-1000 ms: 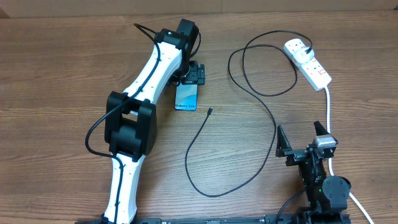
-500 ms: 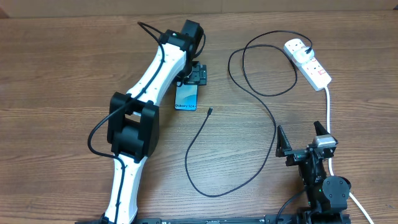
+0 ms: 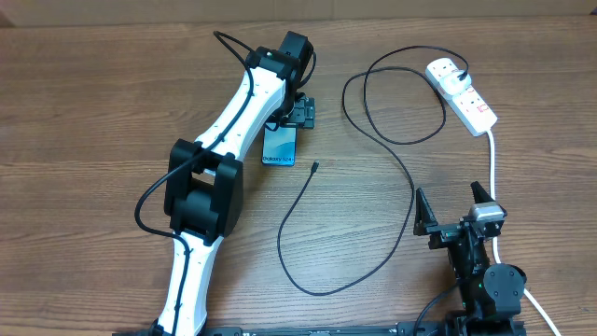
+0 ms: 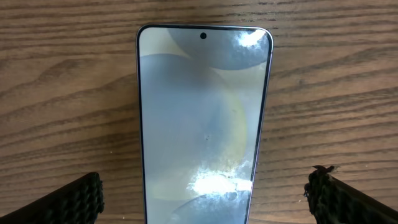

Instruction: Plug charger to phone and switch on socket

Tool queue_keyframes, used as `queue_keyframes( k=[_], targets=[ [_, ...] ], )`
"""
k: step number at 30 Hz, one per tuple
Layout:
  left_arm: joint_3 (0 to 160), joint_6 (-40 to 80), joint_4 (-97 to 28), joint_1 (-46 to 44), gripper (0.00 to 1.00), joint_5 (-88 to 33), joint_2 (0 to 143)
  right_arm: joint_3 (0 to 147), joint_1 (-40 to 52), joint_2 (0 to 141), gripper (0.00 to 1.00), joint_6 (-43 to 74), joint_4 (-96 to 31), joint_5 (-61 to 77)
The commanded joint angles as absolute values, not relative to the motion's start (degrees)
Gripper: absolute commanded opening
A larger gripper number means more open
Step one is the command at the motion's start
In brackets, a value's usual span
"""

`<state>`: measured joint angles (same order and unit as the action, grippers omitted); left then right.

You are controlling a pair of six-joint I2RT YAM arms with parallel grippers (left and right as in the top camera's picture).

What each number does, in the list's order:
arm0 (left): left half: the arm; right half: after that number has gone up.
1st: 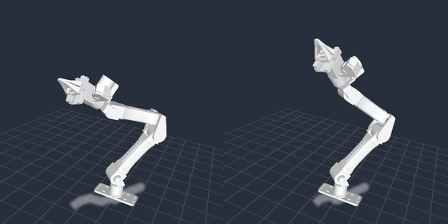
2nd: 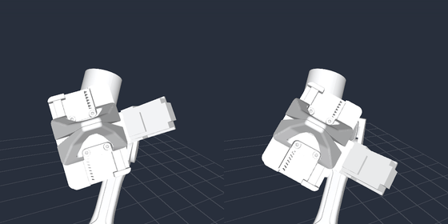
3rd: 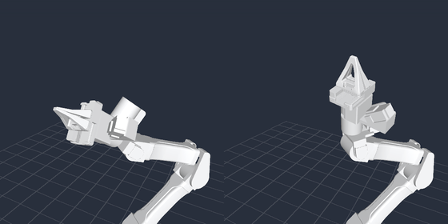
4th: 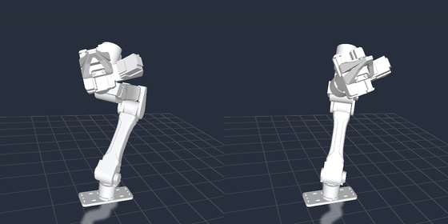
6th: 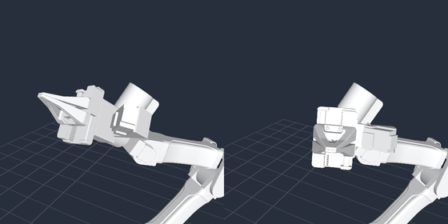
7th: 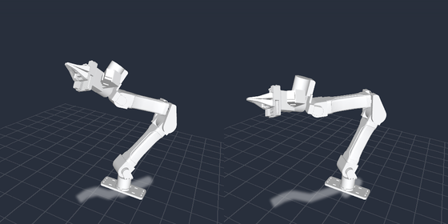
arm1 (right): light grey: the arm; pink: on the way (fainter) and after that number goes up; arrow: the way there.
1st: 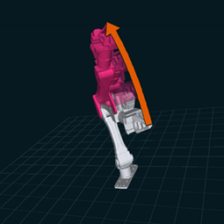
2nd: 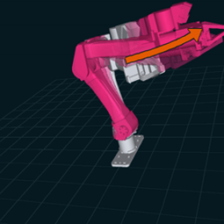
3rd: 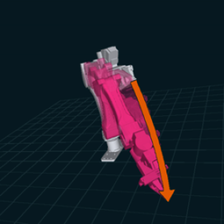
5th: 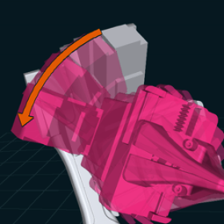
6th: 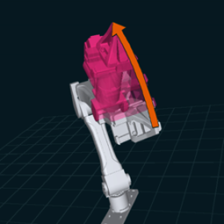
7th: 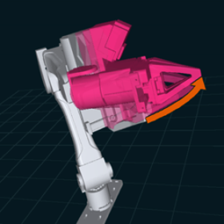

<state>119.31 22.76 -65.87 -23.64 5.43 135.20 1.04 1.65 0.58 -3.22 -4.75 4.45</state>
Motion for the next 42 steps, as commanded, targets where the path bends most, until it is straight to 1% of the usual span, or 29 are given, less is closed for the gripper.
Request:
queue_keyframes(
  k=[1,15,35,38,42],
  targets=[
    [119.2,24.4,-65.0,-23.6,1.0,5.9,135.7,0.5,2.2,0.2,1.0,-3.3,-4.6,4.1],
    [116.2,24.4,-62.7,-22.7,1.0,4.5,135.9,0.5,2.2,0.2,1.0,-3.3,-4.6,4.1],
    [116.1,23.6,-62.3,-21.8,1.0,4.4,140.0,0.5,2.2,0.2,1.0,-3.3,-4.6,4.1],
    [116.1,20.7,-61.6,-21.8,1.0,0.9,140.2,0.5,2.2,0.2,1.0,-3.3,-4.6,4.1],
    [116.1,20.5,-61.7,-22.0,1.0,0.6,140.2,0.5,2.2,0.2,1.0,-3.3,-4.6,4.1]
  ],
)
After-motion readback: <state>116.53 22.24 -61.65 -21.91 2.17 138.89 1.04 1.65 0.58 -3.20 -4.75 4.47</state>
